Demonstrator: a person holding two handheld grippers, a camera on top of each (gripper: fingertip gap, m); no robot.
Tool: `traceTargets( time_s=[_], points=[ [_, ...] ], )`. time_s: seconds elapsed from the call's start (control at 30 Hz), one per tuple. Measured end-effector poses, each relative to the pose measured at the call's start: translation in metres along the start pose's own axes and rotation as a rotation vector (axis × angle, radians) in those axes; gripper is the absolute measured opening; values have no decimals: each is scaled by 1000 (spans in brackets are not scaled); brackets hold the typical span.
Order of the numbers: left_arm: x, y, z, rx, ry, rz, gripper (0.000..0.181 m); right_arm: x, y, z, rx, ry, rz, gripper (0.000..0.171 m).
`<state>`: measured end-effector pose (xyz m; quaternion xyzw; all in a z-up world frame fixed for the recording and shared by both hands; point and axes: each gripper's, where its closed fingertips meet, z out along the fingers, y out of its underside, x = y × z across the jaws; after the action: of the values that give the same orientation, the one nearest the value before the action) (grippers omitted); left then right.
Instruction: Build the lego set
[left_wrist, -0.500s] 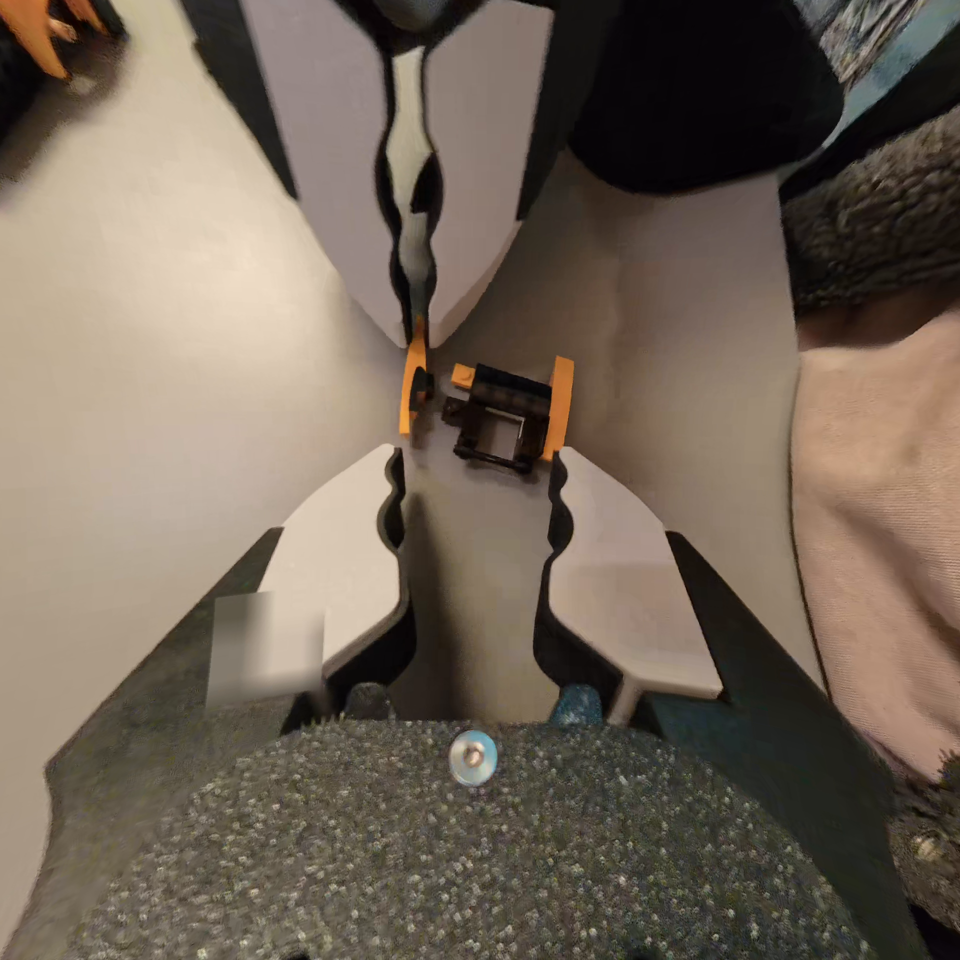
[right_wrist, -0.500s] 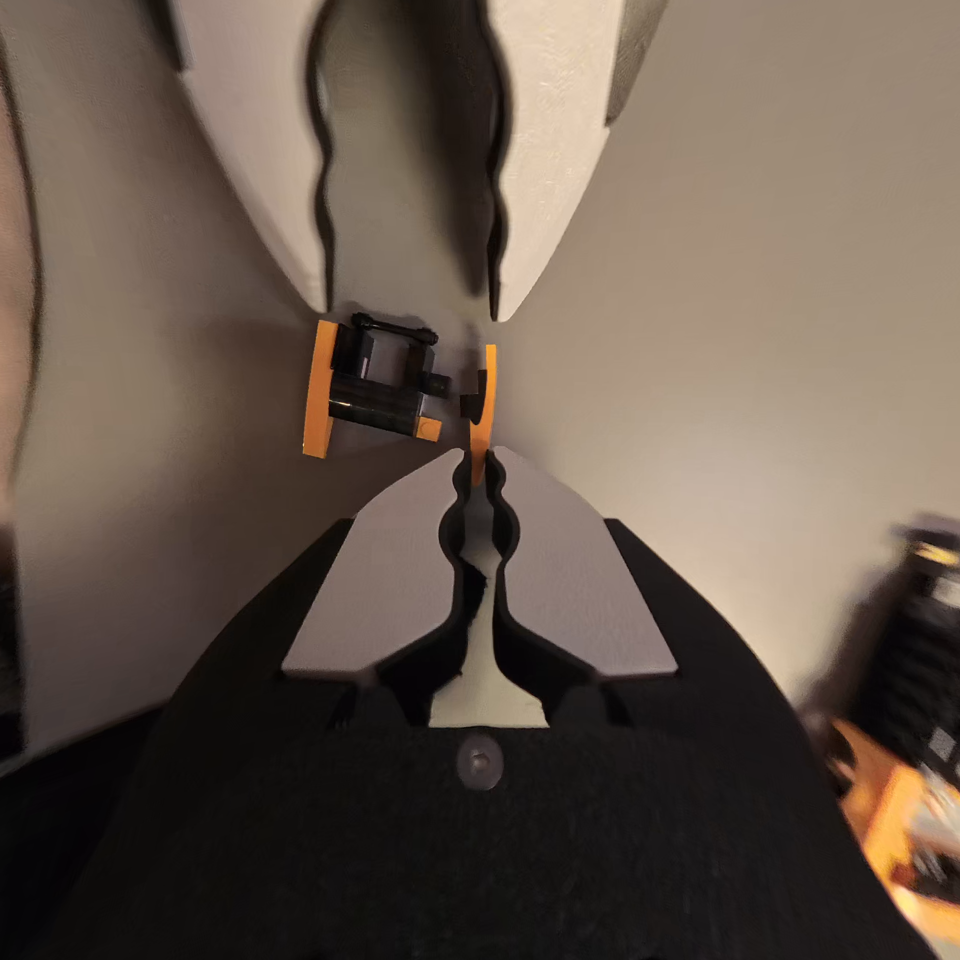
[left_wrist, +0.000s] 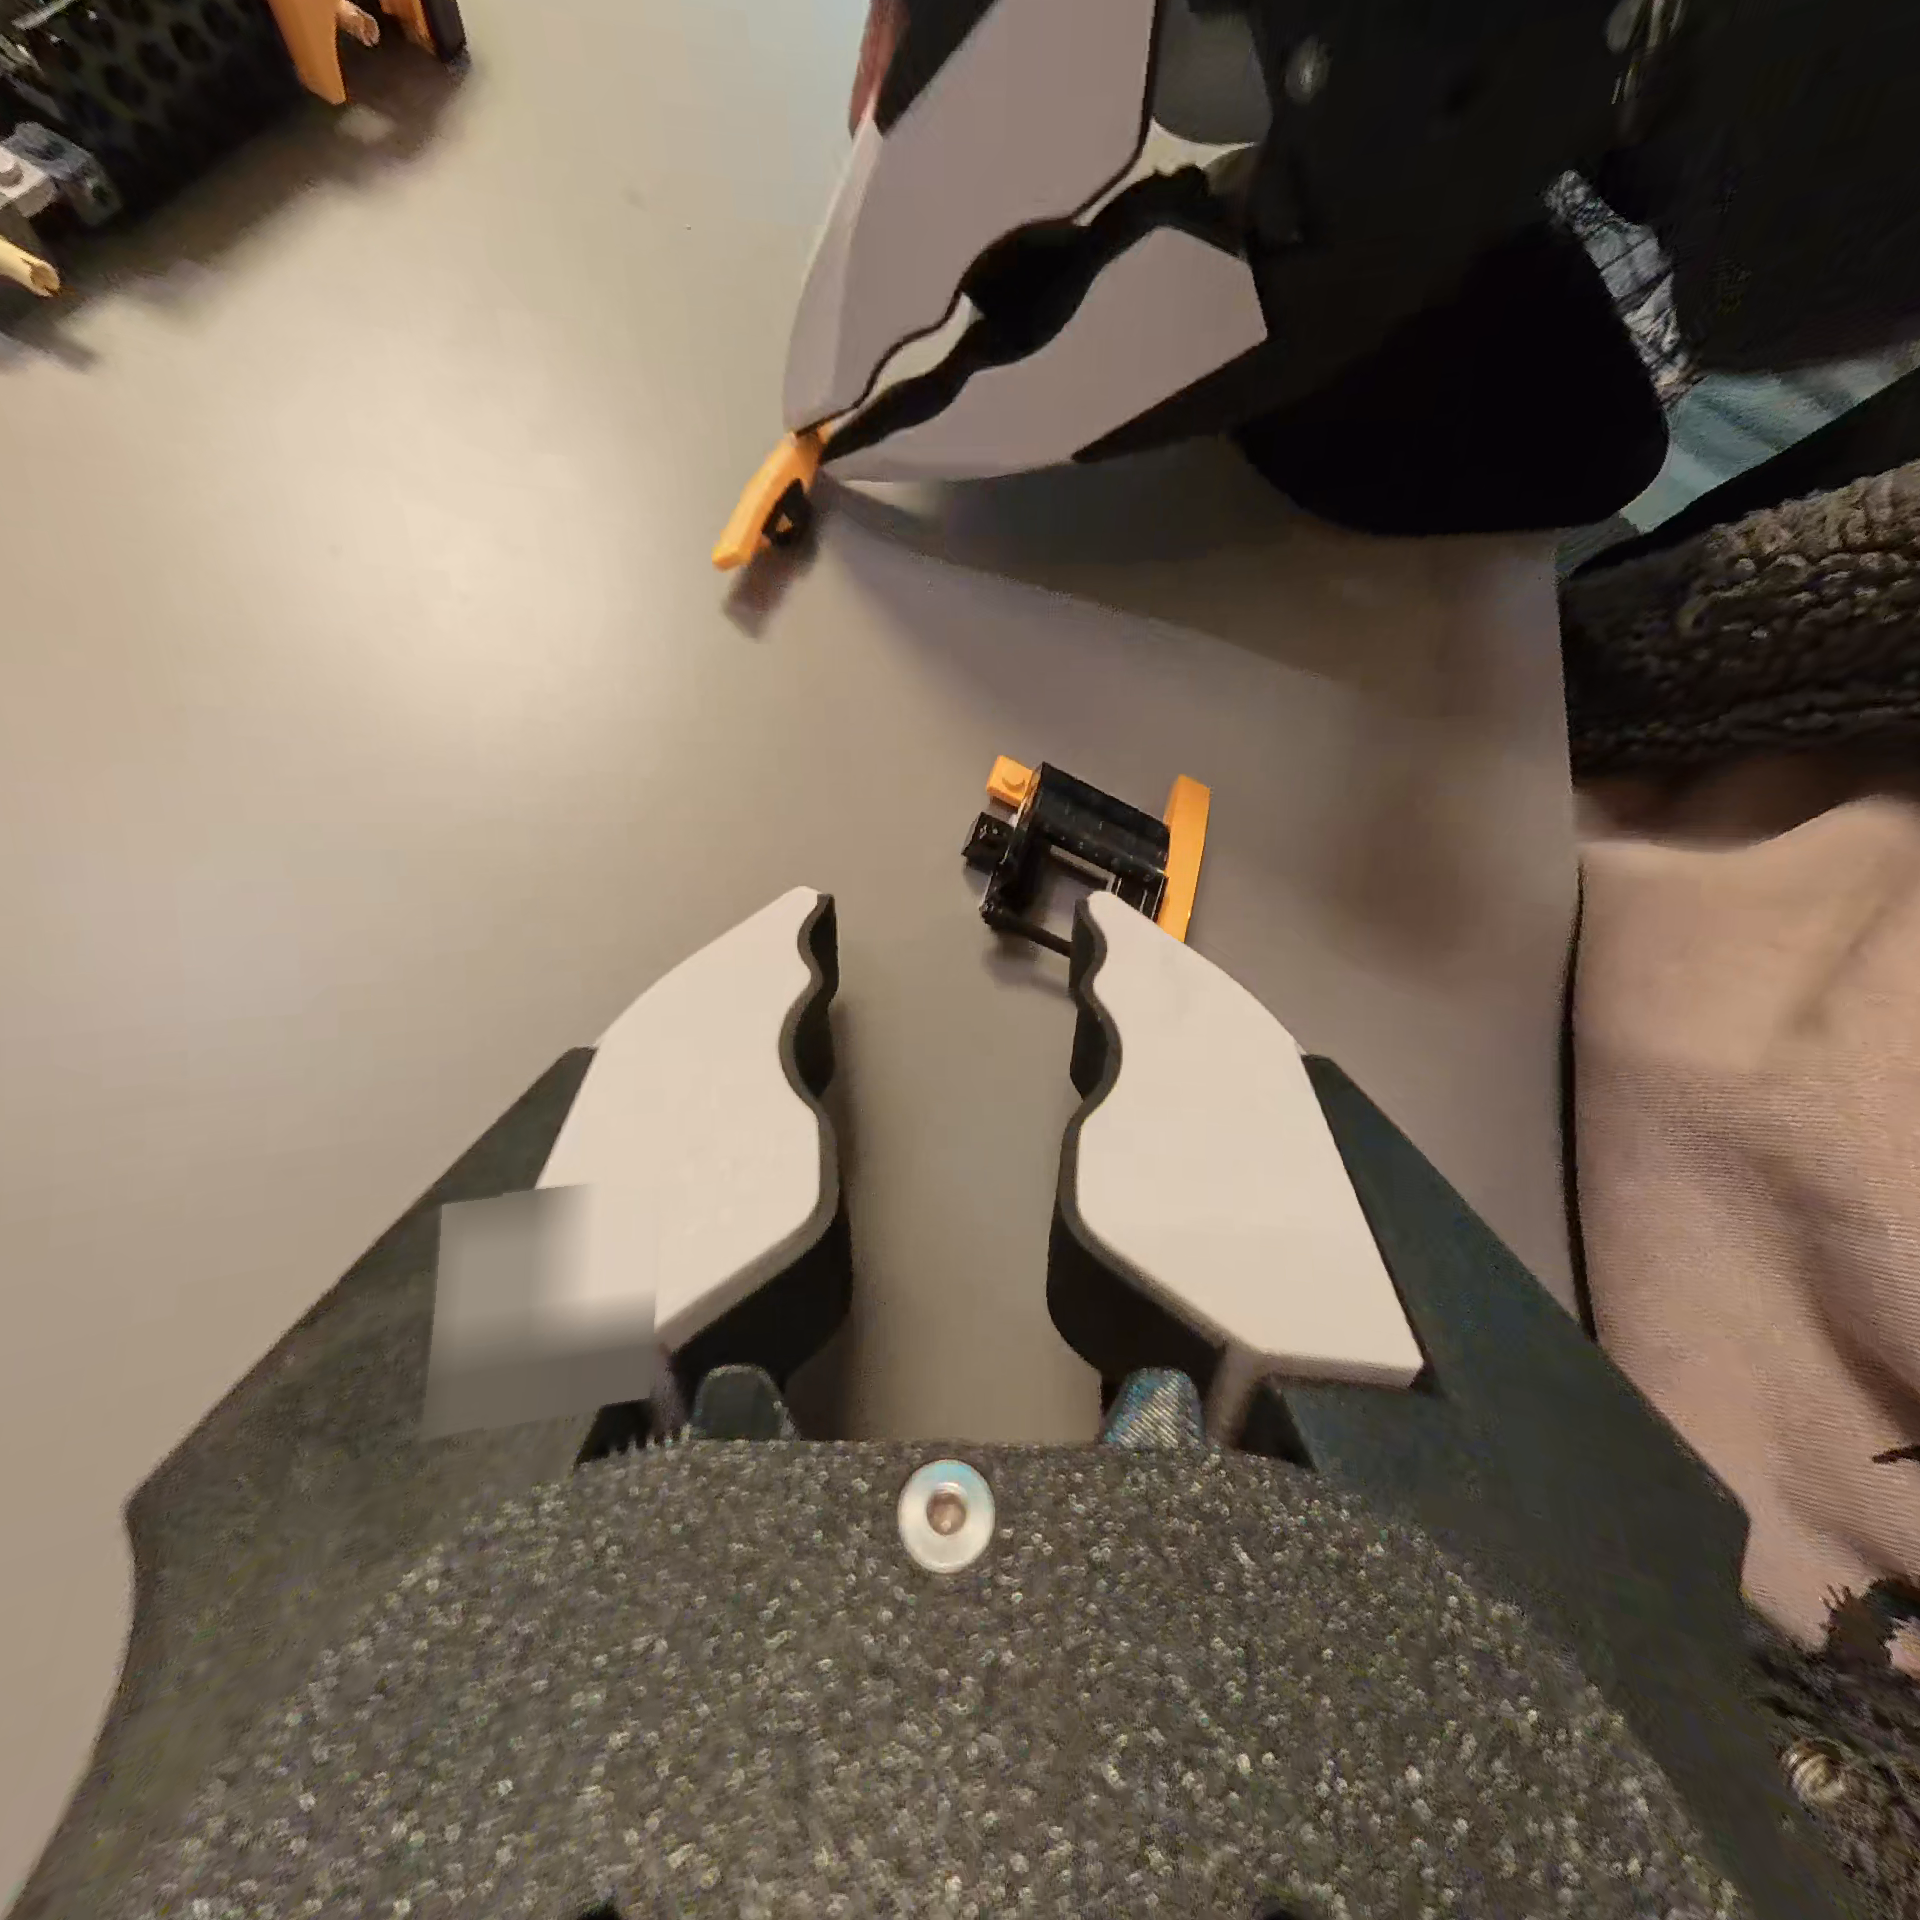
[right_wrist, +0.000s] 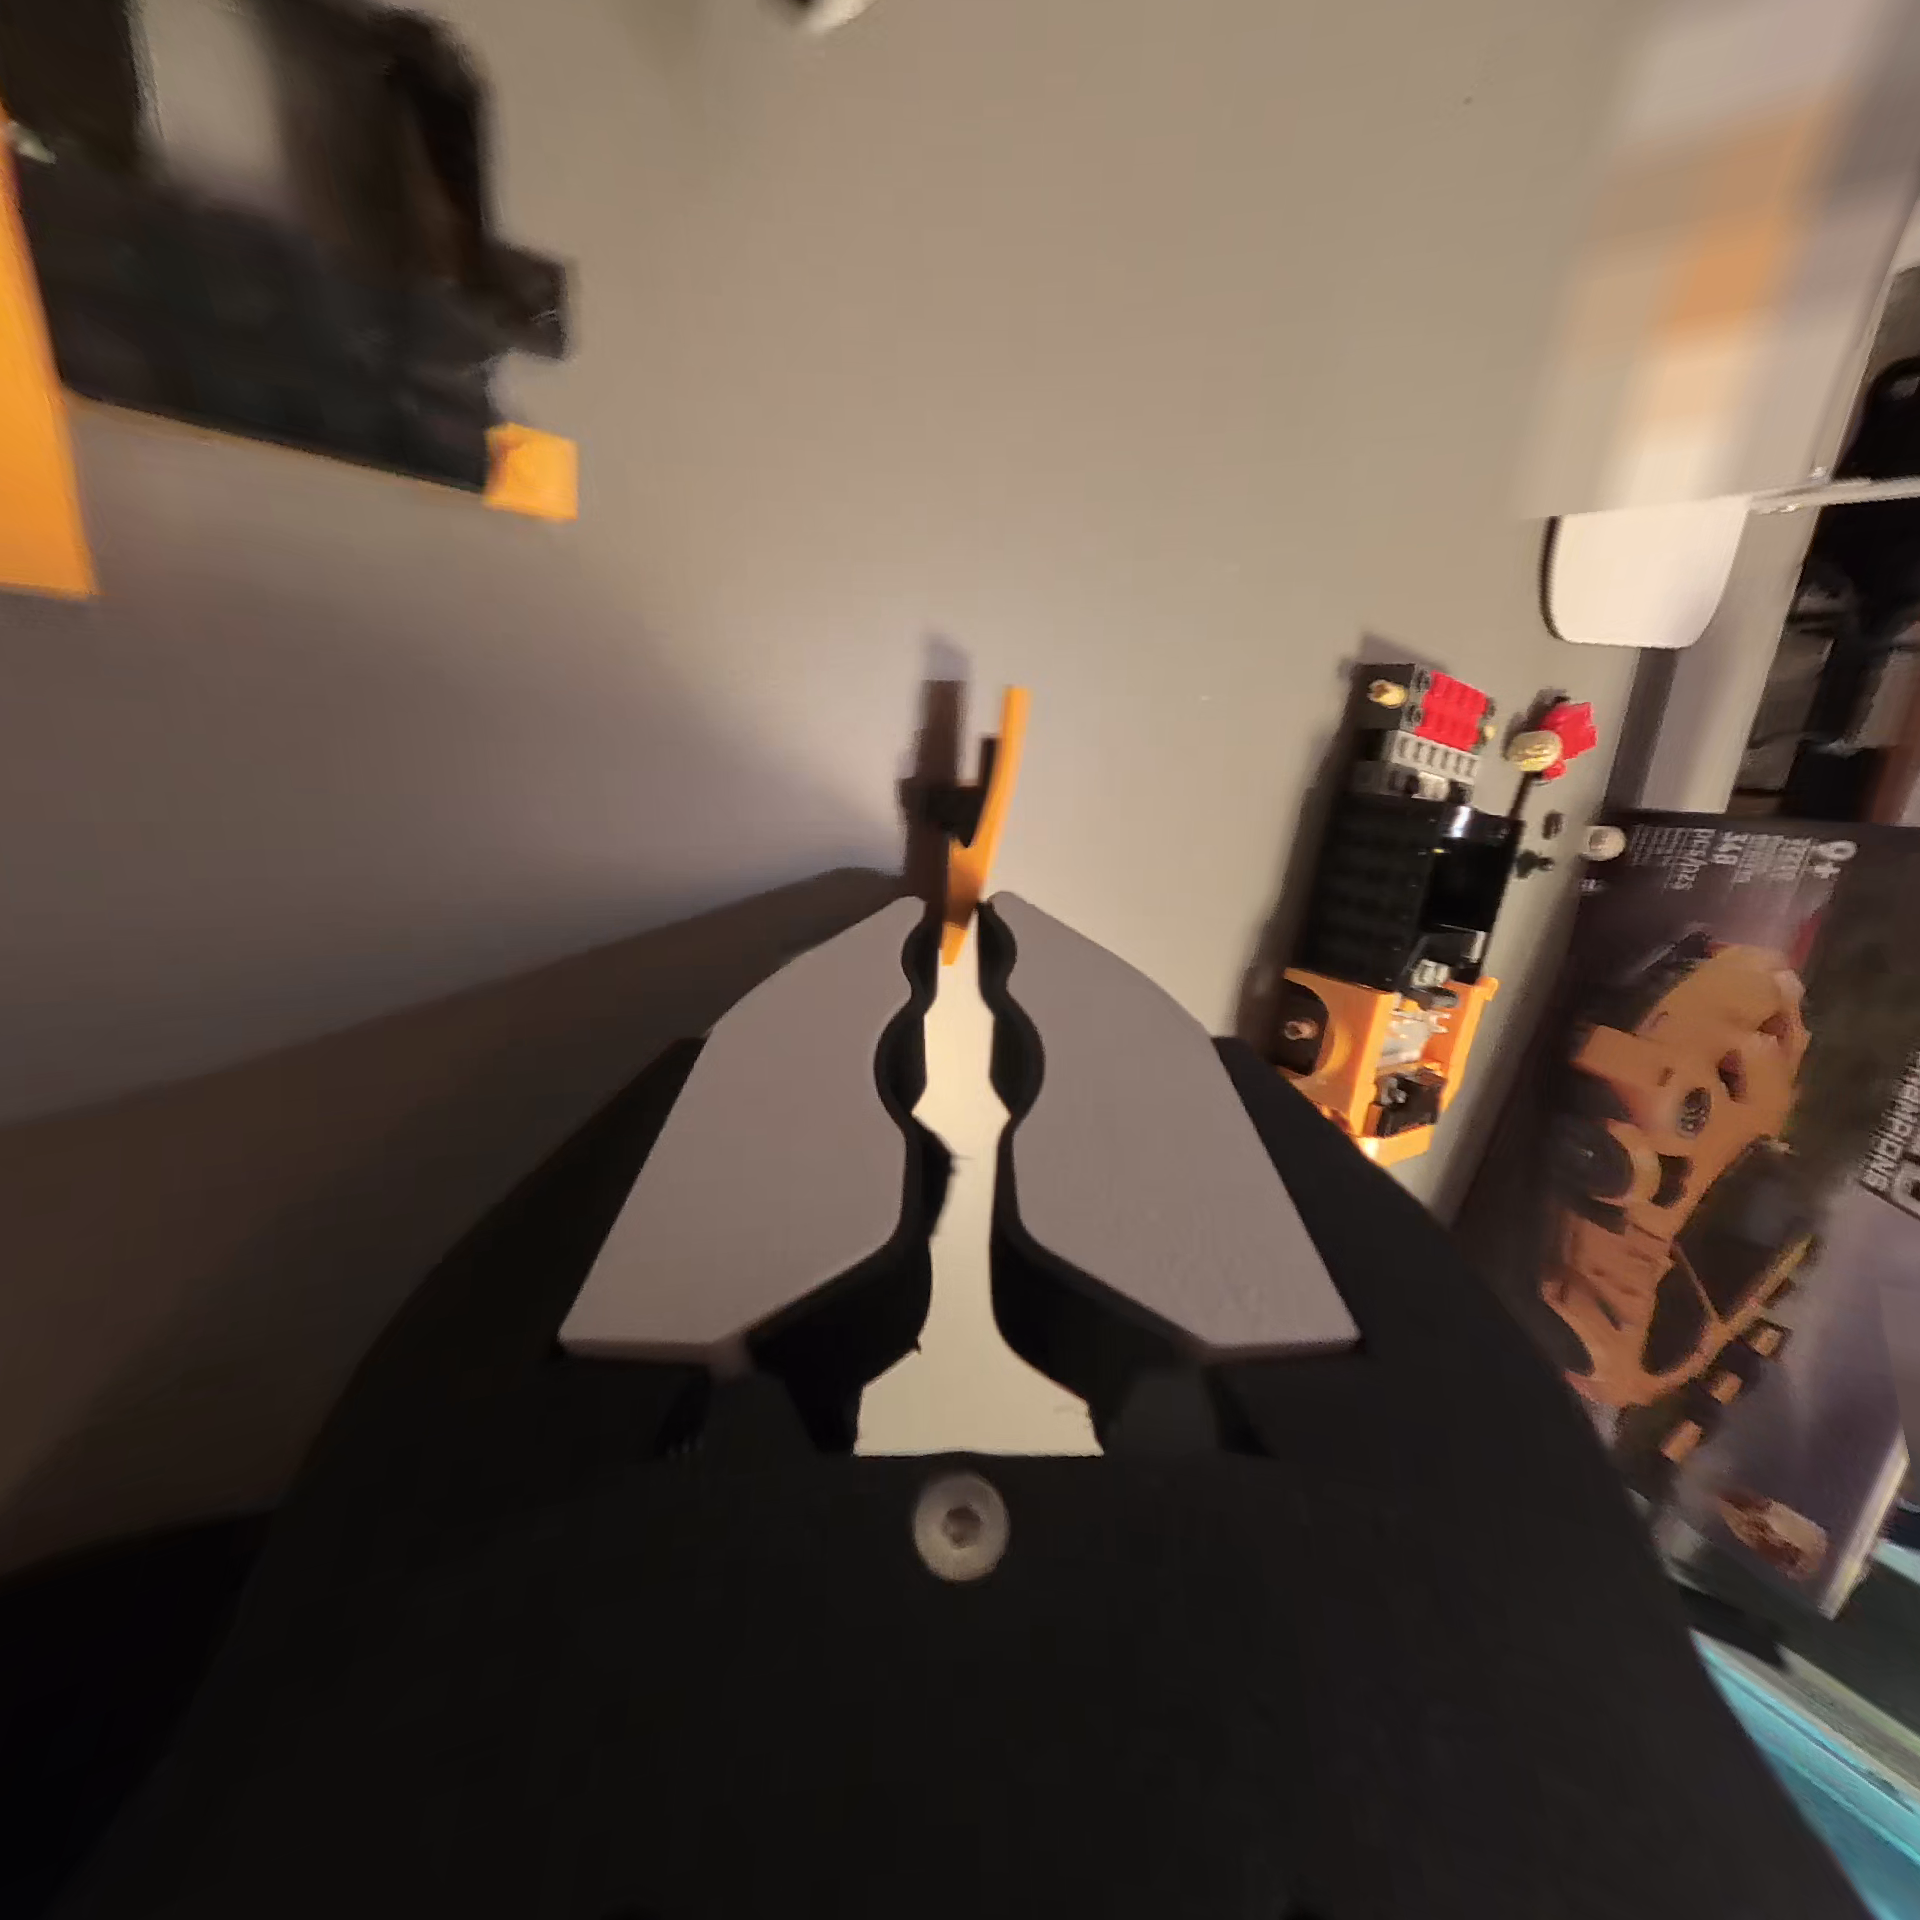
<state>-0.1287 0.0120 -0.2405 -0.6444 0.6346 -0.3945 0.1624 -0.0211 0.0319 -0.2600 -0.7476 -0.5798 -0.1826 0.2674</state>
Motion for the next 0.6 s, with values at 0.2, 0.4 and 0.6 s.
traceTargets(
  time_s=[0.2, 0.4, 0.6],
  points=[
    [-3, -7, -18, 42, -51, 16, 42, -8, -16, -26, 154, -98, 30, 21],
    [-4, -10, -39, 58, -105, 51, 42, -28, -62, -59, 334, -394, -394, 30],
    [-11, -2, -64, 65, -192, 66, 42, -47, -84, -45, 316, -376, -1068, 49]
  ],
)
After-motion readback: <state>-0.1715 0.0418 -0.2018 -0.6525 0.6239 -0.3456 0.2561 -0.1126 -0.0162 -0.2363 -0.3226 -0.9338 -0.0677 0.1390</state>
